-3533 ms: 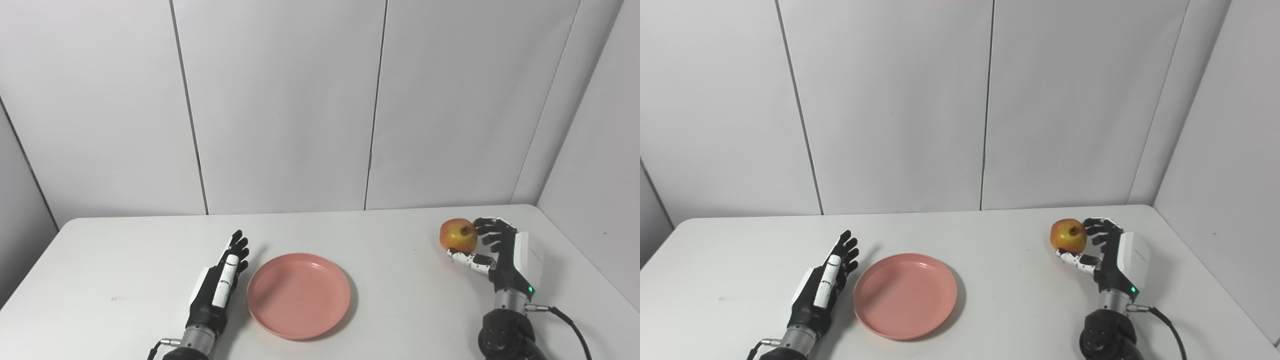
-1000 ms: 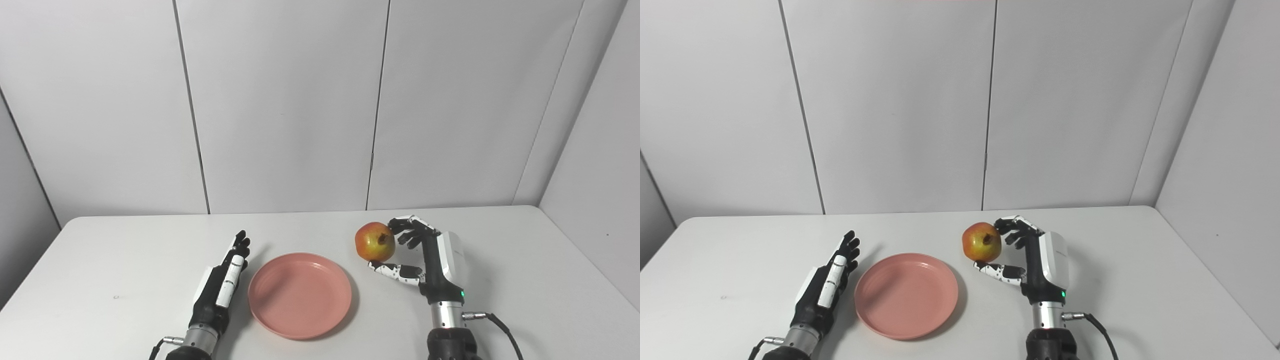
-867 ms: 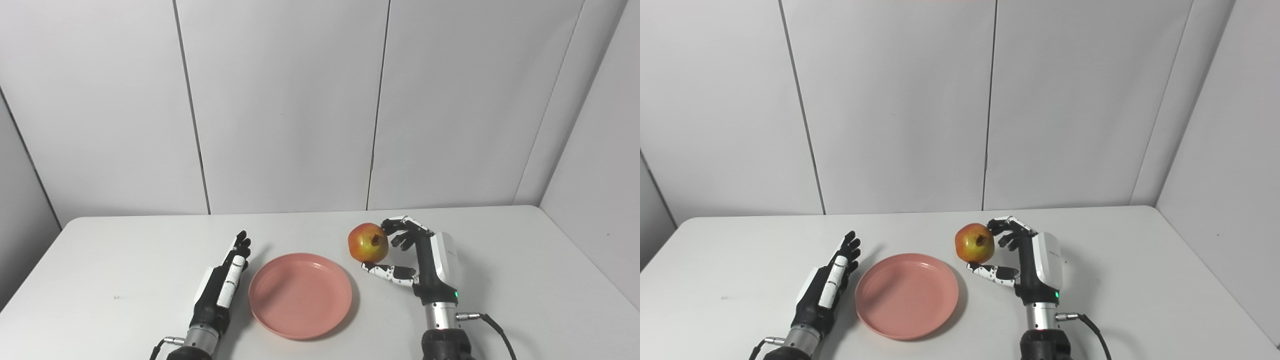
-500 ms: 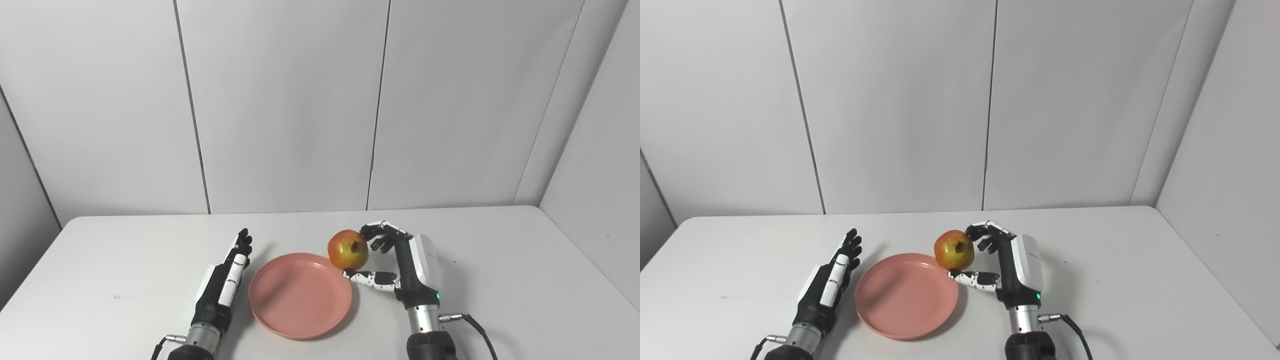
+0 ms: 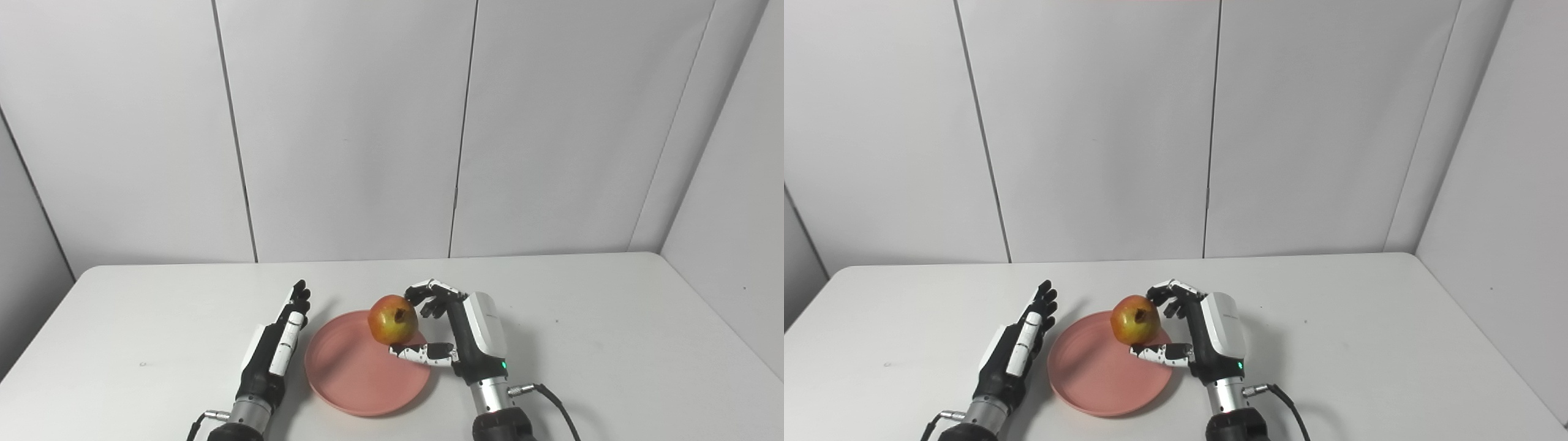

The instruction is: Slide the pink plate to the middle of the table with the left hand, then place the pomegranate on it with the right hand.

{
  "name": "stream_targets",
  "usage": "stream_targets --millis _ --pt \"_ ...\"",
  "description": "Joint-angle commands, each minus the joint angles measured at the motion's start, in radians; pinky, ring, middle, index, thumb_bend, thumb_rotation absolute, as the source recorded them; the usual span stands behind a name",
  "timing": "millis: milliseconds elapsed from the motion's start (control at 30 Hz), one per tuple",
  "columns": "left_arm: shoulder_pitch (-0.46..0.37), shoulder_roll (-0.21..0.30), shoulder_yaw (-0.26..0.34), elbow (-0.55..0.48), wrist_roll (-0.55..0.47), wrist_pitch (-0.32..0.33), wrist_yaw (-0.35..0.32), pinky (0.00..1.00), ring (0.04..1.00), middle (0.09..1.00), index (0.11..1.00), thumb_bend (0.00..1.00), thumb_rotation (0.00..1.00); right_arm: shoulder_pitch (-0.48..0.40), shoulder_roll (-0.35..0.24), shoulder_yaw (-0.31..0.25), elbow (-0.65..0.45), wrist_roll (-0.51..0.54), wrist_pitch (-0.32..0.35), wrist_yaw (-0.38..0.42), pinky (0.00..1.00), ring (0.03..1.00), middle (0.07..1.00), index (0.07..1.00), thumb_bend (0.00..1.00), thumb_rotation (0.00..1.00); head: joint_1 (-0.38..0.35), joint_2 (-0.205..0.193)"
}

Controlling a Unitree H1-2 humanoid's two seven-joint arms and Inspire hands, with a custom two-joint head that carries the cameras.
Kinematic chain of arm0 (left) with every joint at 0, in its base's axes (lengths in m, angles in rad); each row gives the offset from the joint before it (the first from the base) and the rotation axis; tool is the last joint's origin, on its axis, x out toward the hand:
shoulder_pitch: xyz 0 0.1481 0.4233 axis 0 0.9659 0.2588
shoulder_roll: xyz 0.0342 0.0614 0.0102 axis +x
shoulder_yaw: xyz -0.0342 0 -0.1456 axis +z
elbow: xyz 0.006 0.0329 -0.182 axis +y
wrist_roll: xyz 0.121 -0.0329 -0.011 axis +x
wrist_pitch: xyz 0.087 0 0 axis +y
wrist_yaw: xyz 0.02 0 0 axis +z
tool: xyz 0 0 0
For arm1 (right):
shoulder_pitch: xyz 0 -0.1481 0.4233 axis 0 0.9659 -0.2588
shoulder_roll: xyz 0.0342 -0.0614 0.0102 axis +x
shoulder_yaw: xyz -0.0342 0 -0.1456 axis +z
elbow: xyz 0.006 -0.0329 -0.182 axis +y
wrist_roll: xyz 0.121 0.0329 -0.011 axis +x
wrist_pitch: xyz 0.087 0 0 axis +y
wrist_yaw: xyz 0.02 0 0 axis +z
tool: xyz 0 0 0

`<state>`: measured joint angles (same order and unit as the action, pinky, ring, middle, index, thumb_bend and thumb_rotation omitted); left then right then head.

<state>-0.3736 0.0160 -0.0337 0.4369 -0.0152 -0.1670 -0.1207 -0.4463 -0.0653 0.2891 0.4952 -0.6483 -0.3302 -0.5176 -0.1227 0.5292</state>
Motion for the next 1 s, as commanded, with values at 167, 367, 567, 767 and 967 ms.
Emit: stream_targets --millis 167,367,567,767,967 --pt "0.009 -0.011 -0.014 0.02 0.002 -0.014 -0.003 1.0 1.0 1.0 1.0 0.56 1.0 -0.051 -0.003 0.018 0.001 -0.013 -0.038 0.02 0.45 0.484 0.464 0.517 0.52 0.0 0.004 0.001" --pt "0.006 -0.012 -0.017 0.026 0.001 -0.018 -0.004 1.0 1.0 1.0 1.0 0.56 1.0 -0.043 -0.007 0.034 -0.009 -0.015 -0.032 0.063 0.48 0.5 0.469 0.514 0.52 0.0 0.006 0.002" --pt "0.005 -0.011 -0.021 0.027 0.001 -0.016 -0.009 1.0 1.0 1.0 1.0 0.57 1.0 -0.035 -0.012 0.05 -0.023 -0.032 -0.013 0.096 0.48 0.495 0.46 0.524 0.52 0.0 0.009 0.002" --pt "0.006 -0.014 -0.019 0.024 -0.004 -0.012 -0.009 1.0 1.0 1.0 1.0 0.56 1.0 -0.029 -0.02 0.061 -0.036 -0.05 -0.01 0.129 0.48 0.487 0.456 0.526 0.52 0.0 0.01 0.004" --pt "0.008 -0.014 -0.02 0.017 -0.001 -0.008 -0.006 1.0 1.0 1.0 1.0 0.57 1.0 -0.023 -0.028 0.071 -0.045 -0.061 0.006 0.167 0.5 0.506 0.467 0.516 0.52 0.0 0.009 0.007"
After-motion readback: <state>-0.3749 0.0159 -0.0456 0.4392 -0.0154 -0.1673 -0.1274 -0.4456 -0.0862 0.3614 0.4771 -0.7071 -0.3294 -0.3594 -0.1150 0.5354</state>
